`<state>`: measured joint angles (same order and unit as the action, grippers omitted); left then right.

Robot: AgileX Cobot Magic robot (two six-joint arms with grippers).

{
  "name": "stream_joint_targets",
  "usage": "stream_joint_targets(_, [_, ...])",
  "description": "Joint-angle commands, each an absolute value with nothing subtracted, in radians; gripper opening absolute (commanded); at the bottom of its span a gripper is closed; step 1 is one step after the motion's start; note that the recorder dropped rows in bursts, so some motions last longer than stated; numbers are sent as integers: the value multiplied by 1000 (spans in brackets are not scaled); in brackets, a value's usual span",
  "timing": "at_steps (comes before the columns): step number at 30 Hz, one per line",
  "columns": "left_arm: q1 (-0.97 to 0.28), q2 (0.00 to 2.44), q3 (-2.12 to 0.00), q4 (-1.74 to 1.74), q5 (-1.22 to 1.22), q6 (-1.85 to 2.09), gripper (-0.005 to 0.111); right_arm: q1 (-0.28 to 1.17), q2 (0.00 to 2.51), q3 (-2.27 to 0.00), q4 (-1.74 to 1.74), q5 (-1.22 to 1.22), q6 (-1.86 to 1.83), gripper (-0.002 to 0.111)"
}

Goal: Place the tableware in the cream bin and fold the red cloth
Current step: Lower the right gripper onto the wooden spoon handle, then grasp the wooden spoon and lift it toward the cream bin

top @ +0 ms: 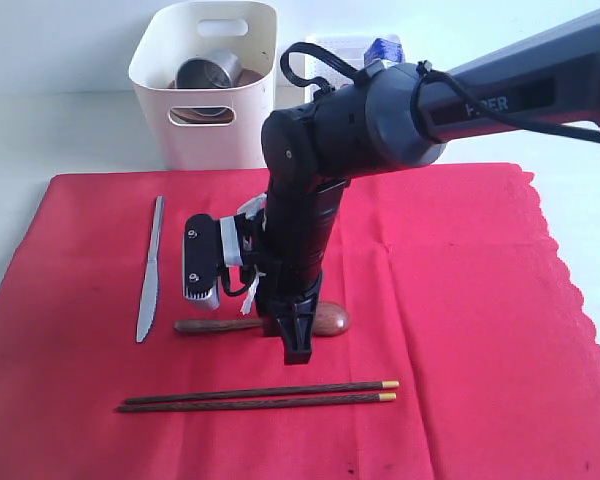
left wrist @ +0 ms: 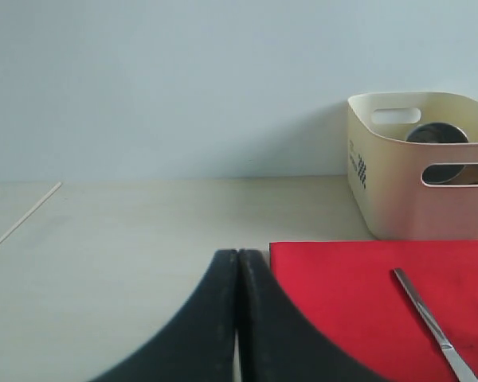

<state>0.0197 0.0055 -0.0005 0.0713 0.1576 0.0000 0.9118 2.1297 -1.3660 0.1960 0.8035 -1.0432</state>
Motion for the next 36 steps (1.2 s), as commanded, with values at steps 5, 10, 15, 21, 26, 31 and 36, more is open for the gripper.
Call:
stream_joint_targets(5, [22, 0, 0, 74, 155, 0, 0, 912, 2132, -1364, 174, 780, -1046, 0])
stream_joint_targets(10, [22, 0, 0, 74, 155, 0, 0, 912, 2116, -1364, 182, 782, -1046, 0])
stream_joint_targets(15, [22, 0, 0, 74, 155, 0, 0, 912, 2075, -1364, 202, 780, -1046, 0])
stream_joint_targets(21, [22, 0, 0, 74, 155, 0, 0, 912, 2017, -1364, 209, 688, -982, 0])
stream_joint_targets(26, [22, 0, 0, 74, 155, 0, 0, 911, 1976, -1366, 209, 555, -957, 0])
stream_joint_targets(31, [22, 0, 0, 74, 155, 0, 0, 908, 1968, -1437, 209, 510, -904, 0])
stream_joint_targets(36, [22, 0, 0, 74, 155, 0, 0, 884, 1969, -1532, 241, 399, -875, 0])
